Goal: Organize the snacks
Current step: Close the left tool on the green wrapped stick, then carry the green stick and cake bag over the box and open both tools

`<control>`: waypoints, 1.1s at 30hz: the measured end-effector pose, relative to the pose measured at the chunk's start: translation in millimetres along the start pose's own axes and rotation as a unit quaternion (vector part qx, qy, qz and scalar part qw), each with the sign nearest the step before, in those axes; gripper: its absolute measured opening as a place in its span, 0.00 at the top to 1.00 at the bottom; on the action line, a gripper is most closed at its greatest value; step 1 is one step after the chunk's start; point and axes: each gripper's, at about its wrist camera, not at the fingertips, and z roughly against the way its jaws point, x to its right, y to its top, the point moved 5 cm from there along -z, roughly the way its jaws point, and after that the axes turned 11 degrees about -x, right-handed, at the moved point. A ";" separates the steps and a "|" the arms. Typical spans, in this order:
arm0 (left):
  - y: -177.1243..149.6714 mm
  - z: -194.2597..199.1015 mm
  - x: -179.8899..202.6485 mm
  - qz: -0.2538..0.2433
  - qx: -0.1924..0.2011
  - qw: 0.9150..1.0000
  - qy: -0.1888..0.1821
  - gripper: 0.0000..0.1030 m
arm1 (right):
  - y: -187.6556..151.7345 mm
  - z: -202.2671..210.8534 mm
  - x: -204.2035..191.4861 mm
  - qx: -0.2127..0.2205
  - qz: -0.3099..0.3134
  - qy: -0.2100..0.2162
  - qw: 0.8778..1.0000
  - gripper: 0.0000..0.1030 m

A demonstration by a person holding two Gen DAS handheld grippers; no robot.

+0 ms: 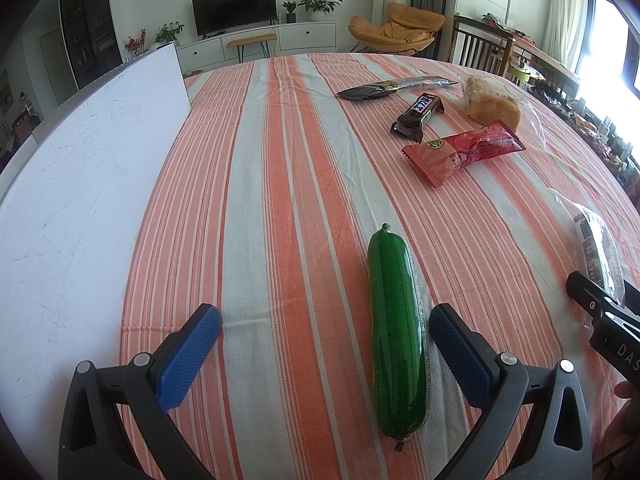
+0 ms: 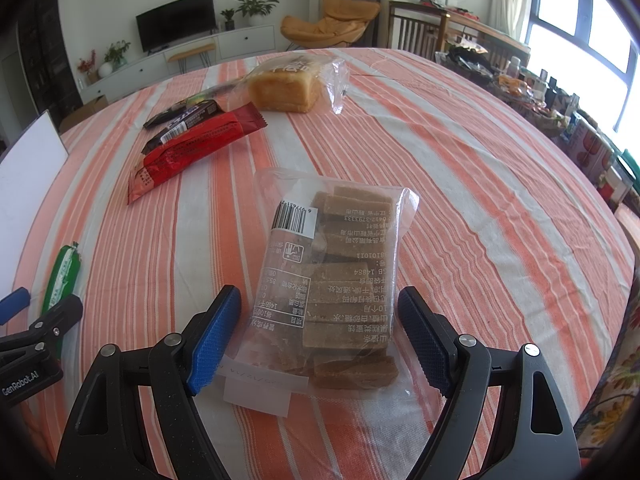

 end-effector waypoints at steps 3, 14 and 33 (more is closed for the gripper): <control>0.0 -0.3 0.1 0.000 0.000 1.000 0.000 0.00 | 0.0 0.0 0.0 0.000 0.000 0.000 1.000 0.19; -13.8 21.0 15.0 -0.042 0.004 0.999 -0.015 0.78 | -5.9 11.4 7.1 0.010 -0.020 0.040 0.999 0.44; -46.8 221.5 -61.1 0.042 0.085 0.954 -0.285 0.78 | -18.9 108.4 -67.2 -0.021 -0.088 0.487 0.869 0.45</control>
